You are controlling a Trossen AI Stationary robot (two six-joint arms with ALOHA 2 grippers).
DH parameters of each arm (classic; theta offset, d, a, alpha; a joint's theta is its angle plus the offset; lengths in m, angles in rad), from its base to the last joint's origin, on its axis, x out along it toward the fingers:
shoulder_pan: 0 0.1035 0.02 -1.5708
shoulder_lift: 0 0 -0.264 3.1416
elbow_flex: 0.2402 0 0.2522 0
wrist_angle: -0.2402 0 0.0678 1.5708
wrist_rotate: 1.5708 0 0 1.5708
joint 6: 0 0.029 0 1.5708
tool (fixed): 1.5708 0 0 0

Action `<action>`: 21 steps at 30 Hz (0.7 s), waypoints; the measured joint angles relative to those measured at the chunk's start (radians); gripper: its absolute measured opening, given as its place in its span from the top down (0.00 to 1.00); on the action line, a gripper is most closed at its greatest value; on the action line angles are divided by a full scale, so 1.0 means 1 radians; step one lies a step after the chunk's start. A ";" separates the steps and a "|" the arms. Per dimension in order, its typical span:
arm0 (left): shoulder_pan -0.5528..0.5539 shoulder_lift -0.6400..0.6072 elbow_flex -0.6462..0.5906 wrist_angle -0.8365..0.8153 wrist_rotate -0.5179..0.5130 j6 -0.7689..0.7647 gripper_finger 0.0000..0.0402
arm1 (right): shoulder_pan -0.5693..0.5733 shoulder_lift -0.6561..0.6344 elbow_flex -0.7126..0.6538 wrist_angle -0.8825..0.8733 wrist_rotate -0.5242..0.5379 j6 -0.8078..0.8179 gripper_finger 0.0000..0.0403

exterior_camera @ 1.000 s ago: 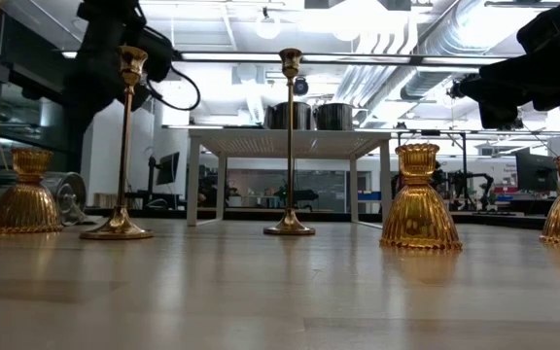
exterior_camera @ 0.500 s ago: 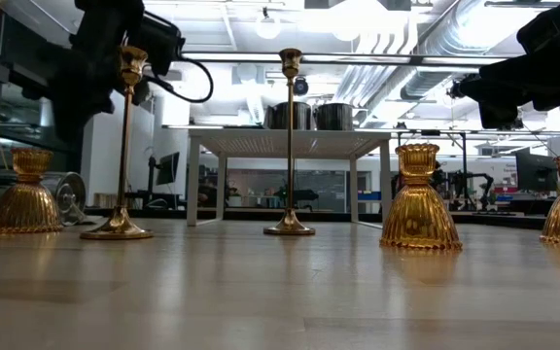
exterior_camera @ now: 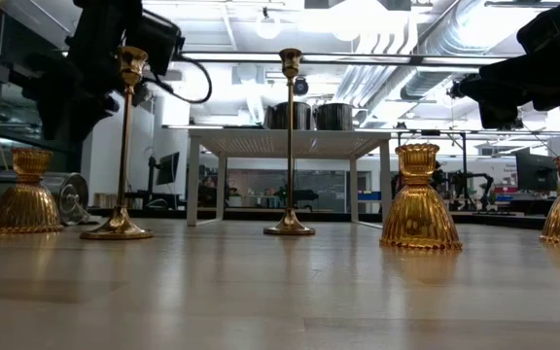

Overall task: Pick & Place candle stick holders
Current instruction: Put the silver scented candle aligned with the other silver scented candles on the shelf

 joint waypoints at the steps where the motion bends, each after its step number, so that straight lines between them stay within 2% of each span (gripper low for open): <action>1: 0.000 0.000 -0.020 0.000 0.007 0.007 0.09 | 0.000 0.000 0.000 0.000 0.000 0.000 0.59; 8: 0.000 0.000 -0.185 0.048 0.001 0.012 0.10 | 0.000 0.000 0.000 0.000 0.000 0.000 0.59; 12: 0.000 -0.001 -0.194 0.079 -0.054 -0.005 0.10 | 0.000 0.000 0.000 0.000 0.000 0.000 0.59; 21: 0.000 -0.013 -0.194 0.218 -0.096 0.013 0.10 | 0.000 0.000 0.000 0.000 0.000 0.000 0.59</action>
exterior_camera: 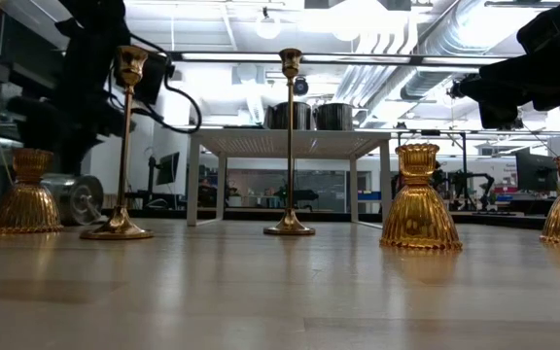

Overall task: Pick & Place candle stick holders
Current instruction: Put the silver scented candle aligned with the other silver scented candles on the shelf

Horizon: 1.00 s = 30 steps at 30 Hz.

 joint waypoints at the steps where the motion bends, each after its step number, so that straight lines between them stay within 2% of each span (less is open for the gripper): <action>1: 0.000 0.000 0.000 0.015 -0.003 0.004 0.10 | 0.000 0.000 0.000 0.000 0.000 0.000 0.59; 8: 0.000 0.000 -0.008 0.068 -0.010 0.006 0.10 | 0.000 0.000 0.000 0.000 0.000 0.000 0.59; 17: 0.000 -0.003 -0.127 0.132 -0.053 0.027 0.10 | 0.000 0.000 0.000 0.000 0.000 0.000 0.59; 30: 0.000 -0.001 -0.149 0.149 -0.054 0.127 0.10 | 0.000 0.000 0.000 0.000 0.000 0.000 0.59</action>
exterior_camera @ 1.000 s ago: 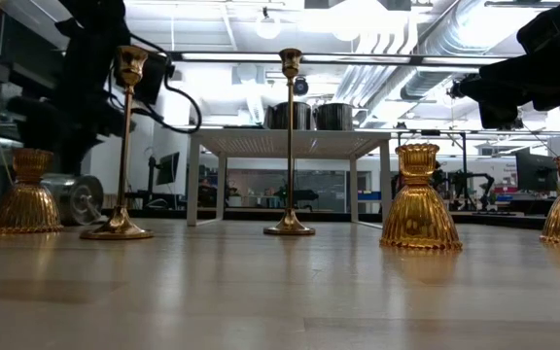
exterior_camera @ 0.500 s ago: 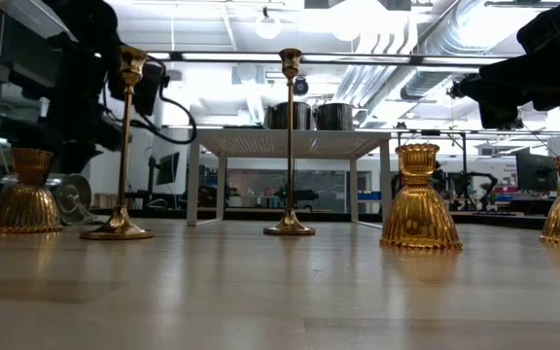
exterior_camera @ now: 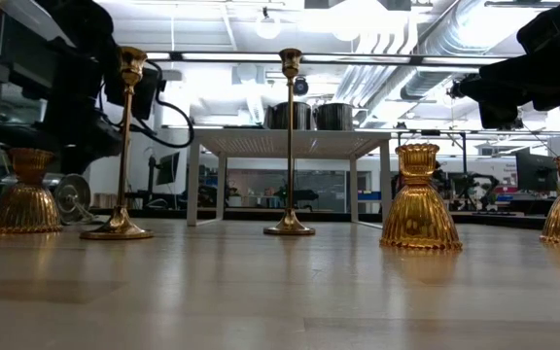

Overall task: Pick & Place candle stick holders
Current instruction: Put the silver scented candle aligned with the other silver scented candles on the shelf

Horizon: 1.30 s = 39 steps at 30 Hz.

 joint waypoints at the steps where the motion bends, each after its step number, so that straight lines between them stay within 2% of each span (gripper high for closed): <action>1: 0.000 0.000 -0.007 0.003 0.002 0.006 0.10 | 0.000 0.000 0.000 0.000 0.000 0.000 0.59; 18: 0.001 0.000 -0.020 0.052 0.044 0.036 0.10 | 0.000 0.000 0.000 0.000 0.000 0.000 0.59; 26: 0.000 0.000 -0.020 0.070 0.057 0.023 0.16 | 0.000 0.000 0.000 0.000 0.000 0.000 0.59; 39: 0.000 0.001 -0.020 0.076 0.055 -0.014 0.18 | 0.000 0.000 0.000 0.000 0.000 0.000 0.59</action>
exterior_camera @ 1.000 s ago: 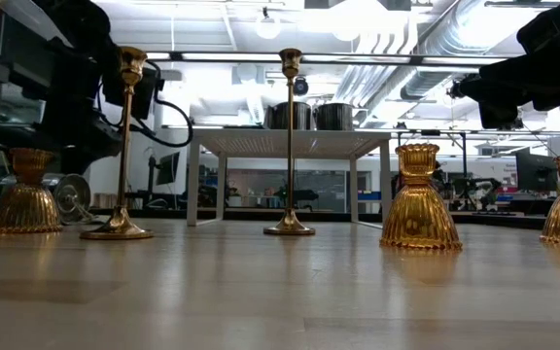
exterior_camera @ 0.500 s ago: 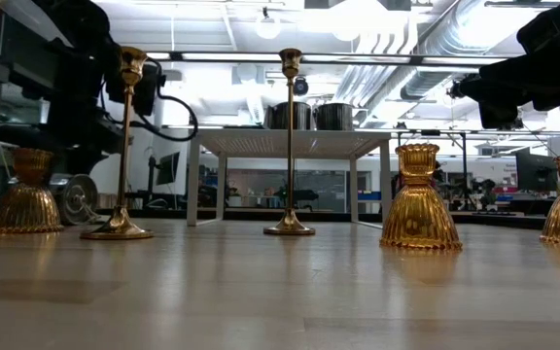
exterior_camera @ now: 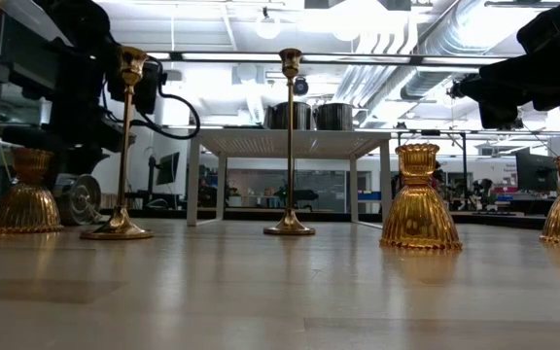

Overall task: Pick & Place candle stick holders
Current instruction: Put the silver scented candle aligned with the other silver scented candles on the shelf

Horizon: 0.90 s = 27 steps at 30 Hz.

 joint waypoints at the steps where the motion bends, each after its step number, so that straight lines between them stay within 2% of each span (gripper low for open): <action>1: 0.000 0.000 0.001 0.000 -0.001 -0.006 0.18 | 0.000 0.000 0.000 0.000 0.000 0.000 0.59; 15: 0.000 0.005 0.079 -0.006 0.022 -0.024 0.18 | 0.000 0.000 0.000 0.000 0.000 0.000 0.59; 27: 0.000 0.003 0.082 -0.021 0.012 -0.041 0.18 | 0.000 0.000 0.000 0.000 0.000 0.000 0.59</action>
